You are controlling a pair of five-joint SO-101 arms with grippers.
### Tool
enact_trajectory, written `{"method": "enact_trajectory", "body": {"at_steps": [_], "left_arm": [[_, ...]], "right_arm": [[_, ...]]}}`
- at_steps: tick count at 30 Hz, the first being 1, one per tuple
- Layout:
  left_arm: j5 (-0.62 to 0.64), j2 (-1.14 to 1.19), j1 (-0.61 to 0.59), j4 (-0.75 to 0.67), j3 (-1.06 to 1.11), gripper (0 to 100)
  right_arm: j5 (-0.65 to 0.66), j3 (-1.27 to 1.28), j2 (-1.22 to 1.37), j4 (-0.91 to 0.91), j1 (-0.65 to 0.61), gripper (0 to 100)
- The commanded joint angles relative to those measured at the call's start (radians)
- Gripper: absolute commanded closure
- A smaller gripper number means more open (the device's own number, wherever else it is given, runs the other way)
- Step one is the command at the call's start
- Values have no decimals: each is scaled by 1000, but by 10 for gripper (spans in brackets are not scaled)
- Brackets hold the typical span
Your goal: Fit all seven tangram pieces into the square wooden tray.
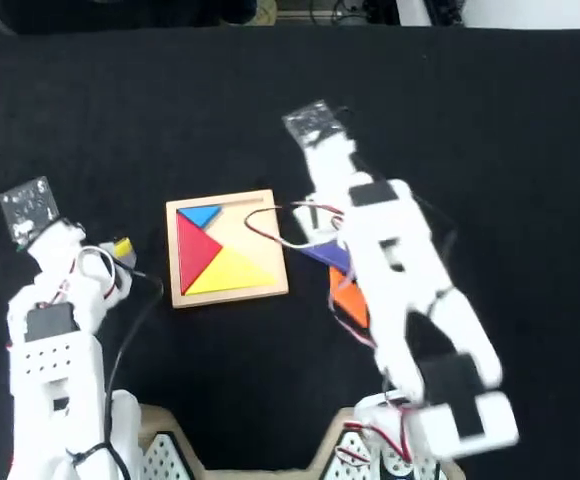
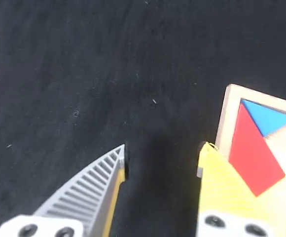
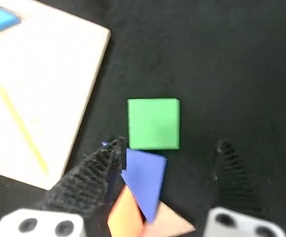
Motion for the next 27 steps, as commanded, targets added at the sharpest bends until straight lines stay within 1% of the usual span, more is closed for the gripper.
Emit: {"method": "enact_trajectory", "body": {"at_steps": [1,5,8,14,16,19,21,23,27], "left_arm": [[8,-15,-1,-143,77,755],[6,-6,31,-143,90,754],[-28,-6,65,-143,104,754],[-32,-6,125,-149,120,755],[-34,-11,133,-149,125,755],[-32,-11,130,-149,125,755],[-28,-15,128,-149,130,755],[-26,-15,125,-150,130,755],[-26,-15,124,-150,131,755]], "right_arm": [[5,-122,97,9,-34,708],[5,-216,231,11,-11,708],[6,-260,312,25,23,708],[40,-335,395,103,20,713],[48,-346,406,109,23,761],[48,-352,423,109,17,887],[48,-354,424,103,17,950],[48,-375,418,109,18,973],[48,-435,348,170,14,975]]}}
